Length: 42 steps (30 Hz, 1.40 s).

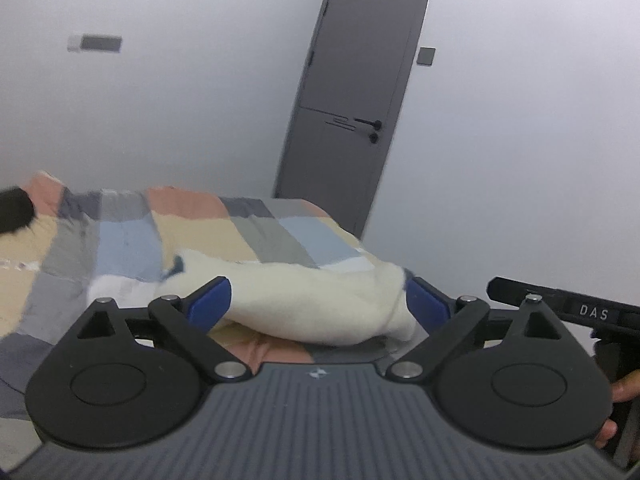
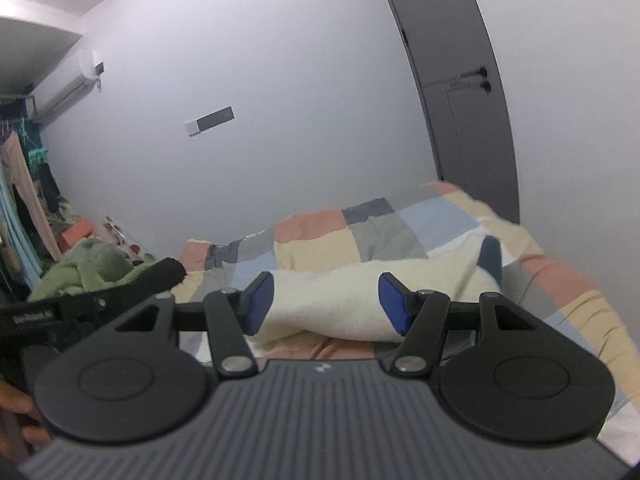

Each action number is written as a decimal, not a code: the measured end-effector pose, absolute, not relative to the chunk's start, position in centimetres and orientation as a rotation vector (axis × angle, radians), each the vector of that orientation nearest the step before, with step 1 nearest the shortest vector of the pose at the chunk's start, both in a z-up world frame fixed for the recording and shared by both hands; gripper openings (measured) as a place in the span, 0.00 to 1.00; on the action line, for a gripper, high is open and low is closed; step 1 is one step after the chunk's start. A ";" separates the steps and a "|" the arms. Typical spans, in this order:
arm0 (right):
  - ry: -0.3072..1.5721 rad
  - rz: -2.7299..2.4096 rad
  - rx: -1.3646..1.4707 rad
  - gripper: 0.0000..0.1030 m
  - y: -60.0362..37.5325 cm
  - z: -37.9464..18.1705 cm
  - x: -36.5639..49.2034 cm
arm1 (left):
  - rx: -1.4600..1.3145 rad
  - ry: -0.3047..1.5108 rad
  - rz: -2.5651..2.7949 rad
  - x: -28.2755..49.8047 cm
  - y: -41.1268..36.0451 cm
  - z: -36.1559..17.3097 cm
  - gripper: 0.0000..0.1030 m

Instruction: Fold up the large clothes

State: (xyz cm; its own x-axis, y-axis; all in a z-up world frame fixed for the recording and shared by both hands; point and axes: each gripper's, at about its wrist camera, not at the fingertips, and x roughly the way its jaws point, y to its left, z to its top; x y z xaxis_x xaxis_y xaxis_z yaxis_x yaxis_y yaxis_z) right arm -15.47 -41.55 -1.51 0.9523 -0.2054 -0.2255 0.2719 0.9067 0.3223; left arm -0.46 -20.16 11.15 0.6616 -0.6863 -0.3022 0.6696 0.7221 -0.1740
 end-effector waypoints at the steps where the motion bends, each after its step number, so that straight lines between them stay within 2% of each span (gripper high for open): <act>1: 0.189 -0.260 0.334 0.60 -41.2 -1.8 -15.5 | -0.029 0.350 -0.745 -0.9 -20.1 11.0 0.95; 12: 0.211 -0.265 0.290 0.60 -39.0 -3.4 -15.1 | 0.055 0.323 -0.665 -3.4 -19.3 9.6 0.98; 32: 0.271 -0.369 0.255 0.60 -36.2 -5.7 -15.2 | 0.073 0.425 -0.657 -3.8 -18.4 5.9 0.98; 33: 0.271 -0.380 0.253 0.63 -36.2 -5.7 -15.3 | 0.073 0.422 -0.653 -3.9 -18.3 6.0 0.98; 34: 0.268 -0.386 0.253 0.75 -36.2 -5.6 -15.3 | 0.074 0.418 -0.652 -3.9 -18.3 6.0 0.98; 36: 0.245 -0.392 0.273 0.92 -36.5 -5.5 -15.7 | 0.075 0.420 -0.652 -4.0 -18.2 6.1 0.98; 37: 0.240 -0.396 0.275 0.96 -36.5 -5.4 -15.8 | 0.073 0.420 -0.650 -4.1 -18.3 6.1 0.98; 39: 0.243 -0.409 0.263 1.00 -36.5 -5.3 -15.8 | 0.075 0.415 -0.642 -4.2 -18.2 6.2 0.98; 42: 0.253 -0.395 0.265 1.00 -36.4 -5.2 -15.9 | 0.077 0.408 -0.639 -4.4 -18.2 6.3 0.98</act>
State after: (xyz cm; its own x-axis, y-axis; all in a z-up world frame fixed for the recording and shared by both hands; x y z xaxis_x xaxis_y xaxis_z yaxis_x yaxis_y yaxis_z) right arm -15.86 -36.37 -5.20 0.8928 -0.3435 -0.2916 0.4087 0.8897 0.2034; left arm -4.40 -18.21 6.34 0.7259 -0.5643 -0.3932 0.5942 0.8025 -0.0545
